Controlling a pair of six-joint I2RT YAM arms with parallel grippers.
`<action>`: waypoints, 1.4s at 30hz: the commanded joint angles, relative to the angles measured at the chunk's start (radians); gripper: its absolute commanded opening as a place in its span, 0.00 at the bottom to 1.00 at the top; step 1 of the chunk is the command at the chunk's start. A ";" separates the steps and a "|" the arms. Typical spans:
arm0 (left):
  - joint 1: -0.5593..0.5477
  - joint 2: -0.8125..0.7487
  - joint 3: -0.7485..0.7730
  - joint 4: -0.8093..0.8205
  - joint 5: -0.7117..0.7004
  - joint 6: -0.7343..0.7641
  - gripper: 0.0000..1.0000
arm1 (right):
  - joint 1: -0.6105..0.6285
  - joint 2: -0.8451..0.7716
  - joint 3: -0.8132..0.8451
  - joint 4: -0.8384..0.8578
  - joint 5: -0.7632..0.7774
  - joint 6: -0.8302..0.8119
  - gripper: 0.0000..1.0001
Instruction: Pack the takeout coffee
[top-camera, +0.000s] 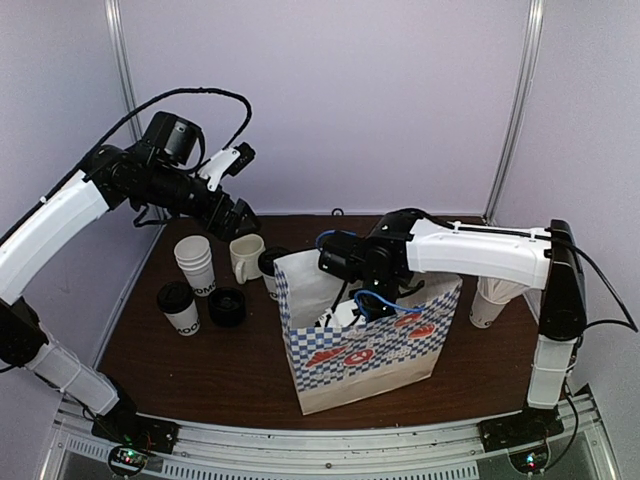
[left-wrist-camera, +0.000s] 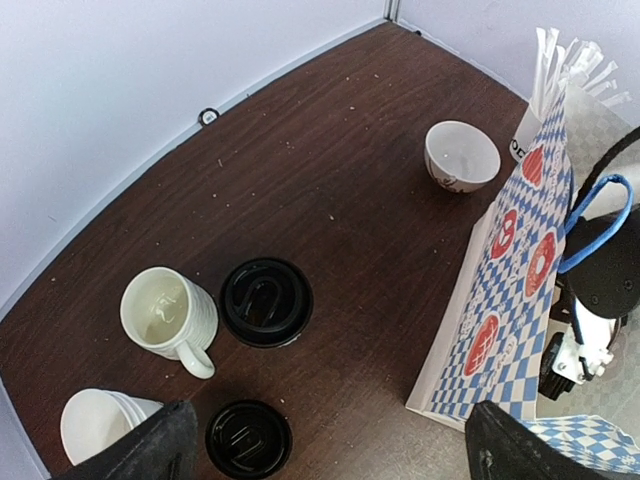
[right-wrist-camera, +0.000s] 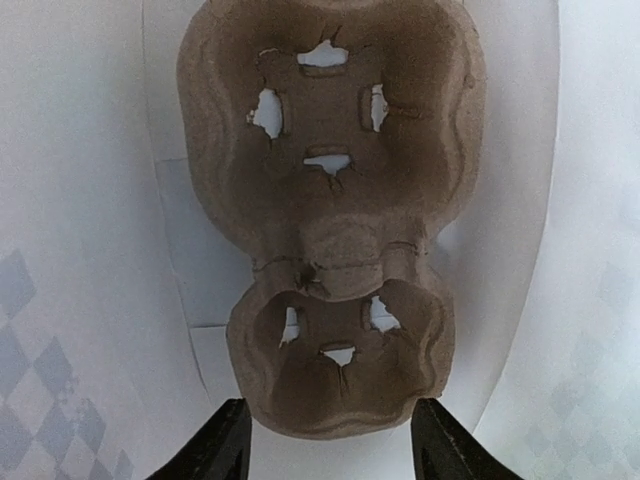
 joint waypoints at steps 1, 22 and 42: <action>0.008 0.018 0.009 0.030 0.066 0.017 0.97 | 0.009 -0.091 0.062 -0.084 -0.012 0.023 0.60; 0.063 0.025 -0.074 -0.210 -0.269 -0.001 0.98 | -0.055 -0.216 0.449 -0.254 -0.134 0.020 0.63; 0.272 0.092 -0.189 -0.382 -0.299 -0.249 0.98 | -0.200 -0.290 0.493 -0.254 -0.333 0.033 0.67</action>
